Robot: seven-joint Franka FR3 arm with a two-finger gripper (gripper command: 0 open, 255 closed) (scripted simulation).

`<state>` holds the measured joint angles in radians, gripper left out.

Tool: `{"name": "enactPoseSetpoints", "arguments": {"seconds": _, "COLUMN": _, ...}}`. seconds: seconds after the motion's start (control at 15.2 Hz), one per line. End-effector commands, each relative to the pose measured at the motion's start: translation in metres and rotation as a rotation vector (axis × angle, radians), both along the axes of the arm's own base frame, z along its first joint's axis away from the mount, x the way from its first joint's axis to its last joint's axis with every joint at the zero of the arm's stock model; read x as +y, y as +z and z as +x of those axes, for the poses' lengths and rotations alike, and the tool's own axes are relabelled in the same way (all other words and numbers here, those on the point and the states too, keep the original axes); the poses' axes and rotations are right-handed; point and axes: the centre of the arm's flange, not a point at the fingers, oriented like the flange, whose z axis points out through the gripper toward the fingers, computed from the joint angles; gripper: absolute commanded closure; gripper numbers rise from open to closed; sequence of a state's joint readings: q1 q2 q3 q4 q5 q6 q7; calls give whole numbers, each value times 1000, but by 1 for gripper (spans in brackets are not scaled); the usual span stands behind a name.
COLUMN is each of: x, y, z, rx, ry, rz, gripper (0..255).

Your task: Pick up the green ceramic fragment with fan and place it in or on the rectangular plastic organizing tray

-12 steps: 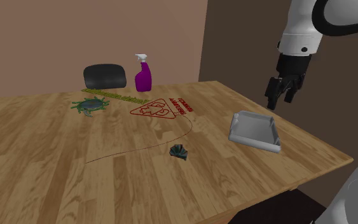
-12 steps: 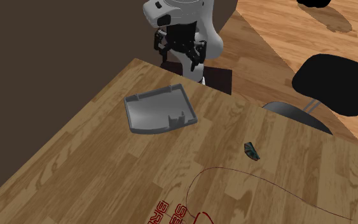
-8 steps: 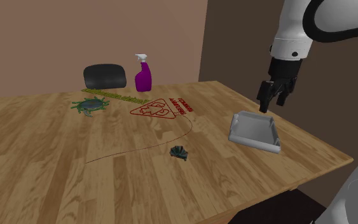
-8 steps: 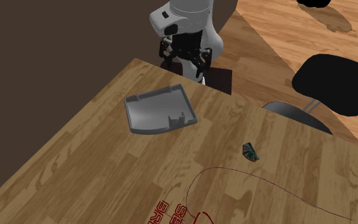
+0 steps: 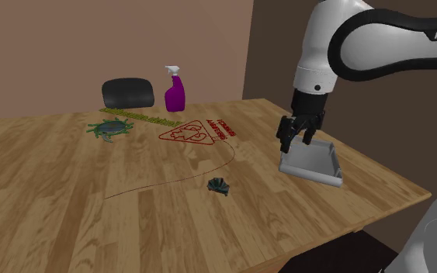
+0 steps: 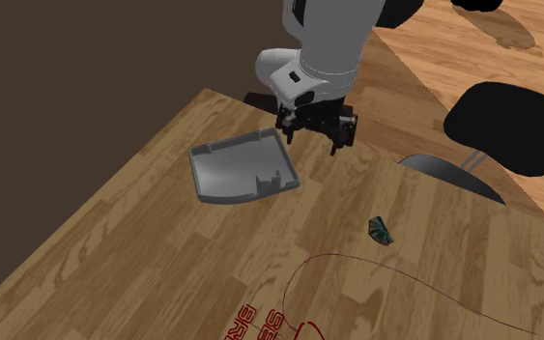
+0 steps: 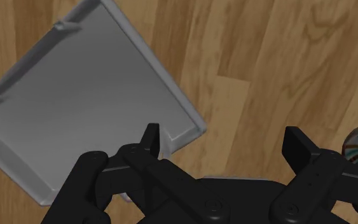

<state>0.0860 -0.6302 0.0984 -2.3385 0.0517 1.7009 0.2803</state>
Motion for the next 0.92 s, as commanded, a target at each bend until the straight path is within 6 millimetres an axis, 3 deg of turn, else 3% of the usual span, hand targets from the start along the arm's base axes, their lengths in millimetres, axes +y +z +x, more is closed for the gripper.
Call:
{"name": "enactPoseSetpoints", "arguments": {"seconds": 0.0, "x": 18, "y": -11, "z": 13, "rx": -11, "ry": 7, "rz": 13, "gripper": 0}}
{"name": "enactPoseSetpoints", "arguments": {"seconds": 0.86, "x": 144, "y": -75, "z": 85, "rx": -72, "ry": 54, "rz": 86, "gripper": 0}}
